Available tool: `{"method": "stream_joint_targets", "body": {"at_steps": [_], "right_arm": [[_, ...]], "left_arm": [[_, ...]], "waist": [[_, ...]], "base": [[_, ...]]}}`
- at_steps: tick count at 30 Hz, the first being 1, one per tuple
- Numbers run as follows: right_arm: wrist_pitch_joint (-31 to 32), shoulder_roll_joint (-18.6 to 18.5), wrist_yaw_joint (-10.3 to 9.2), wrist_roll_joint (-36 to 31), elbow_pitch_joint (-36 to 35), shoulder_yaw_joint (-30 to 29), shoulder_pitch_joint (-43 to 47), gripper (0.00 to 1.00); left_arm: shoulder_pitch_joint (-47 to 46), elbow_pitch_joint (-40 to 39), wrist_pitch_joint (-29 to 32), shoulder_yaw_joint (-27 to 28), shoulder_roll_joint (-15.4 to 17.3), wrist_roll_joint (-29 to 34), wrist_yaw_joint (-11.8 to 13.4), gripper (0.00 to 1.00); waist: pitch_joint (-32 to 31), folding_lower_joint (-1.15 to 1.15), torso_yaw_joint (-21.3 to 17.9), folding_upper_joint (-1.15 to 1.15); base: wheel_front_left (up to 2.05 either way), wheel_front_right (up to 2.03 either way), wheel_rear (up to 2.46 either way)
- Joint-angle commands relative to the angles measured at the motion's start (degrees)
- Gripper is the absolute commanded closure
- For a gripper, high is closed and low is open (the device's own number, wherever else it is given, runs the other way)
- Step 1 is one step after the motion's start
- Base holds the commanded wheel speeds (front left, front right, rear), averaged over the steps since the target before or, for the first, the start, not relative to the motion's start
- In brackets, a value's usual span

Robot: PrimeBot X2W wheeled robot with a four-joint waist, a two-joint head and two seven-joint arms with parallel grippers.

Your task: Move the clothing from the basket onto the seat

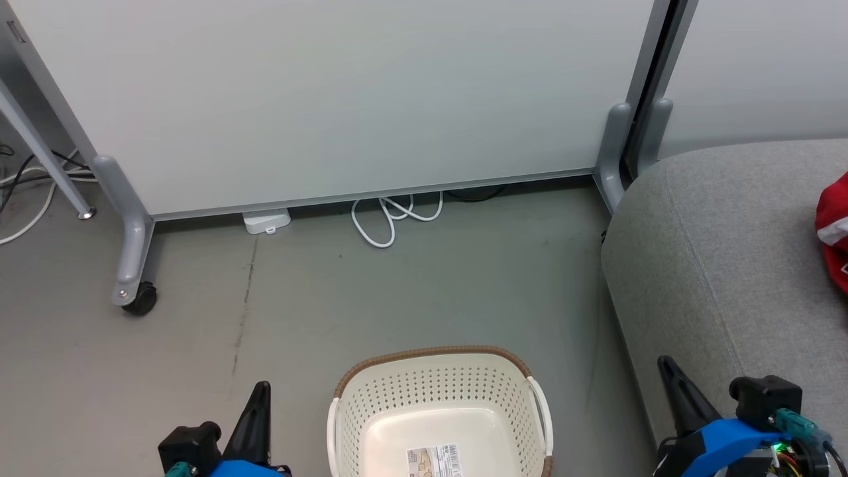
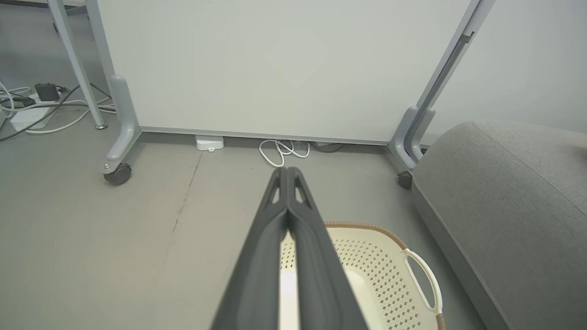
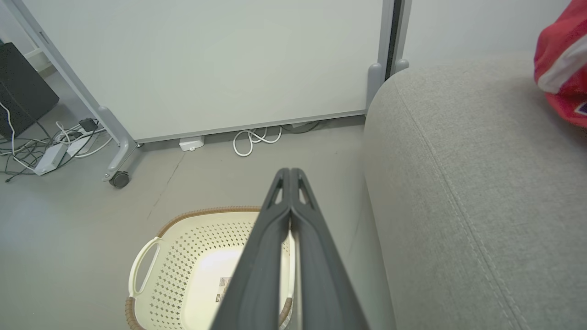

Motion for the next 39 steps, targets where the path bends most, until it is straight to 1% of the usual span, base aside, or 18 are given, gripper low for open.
{"method": "stream_joint_targets", "body": {"at_steps": [1, 8, 9, 22, 39], "right_arm": [[0.39, -0.02, 0.0, 2.76, -0.4, -0.49, -0.78, 1.0], [0.94, 0.04, 0.0, 10.46, -0.39, -0.8, -1.23, 1.0], [0.94, 0.04, 0.0, 10.46, -0.39, -0.8, -1.23, 1.0], [1.74, 0.15, 0.0, 23.2, -0.35, -1.27, -2.03, 1.0], [2.83, 0.27, 0.01, 37.23, -0.05, -1.96, -3.09, 1.0]], "left_arm": [[-0.98, -1.04, 0.66, 0.68, 0.01, -2.46, 0.0, 1.0], [-1.38, -2.25, 2.67, 2.06, -0.19, -9.44, -0.02, 1.0], [-1.38, -2.25, 2.67, 2.06, -0.19, -9.44, -0.02, 1.0], [-2.08, -4.25, 5.93, 4.29, -0.51, -21.03, -0.04, 1.0], [-2.85, -6.42, 9.57, 6.81, -0.86, -33.81, -0.06, 1.0]], "waist": [[-0.01, 0.0, -0.03, 0.0], [-0.04, 0.0, -0.13, 0.0], [-0.04, 0.0, -0.13, 0.0], [-0.1, 0.0, -0.31, 0.0], [-0.18, 0.0, -0.55, 0.0]], "base": [[0.0, 0.0, 0.0], [0.0, 0.0, 0.0], [0.0, 0.0, 0.0], [0.0, 0.0, 0.0], [0.0, 0.0, 0.0]]}}
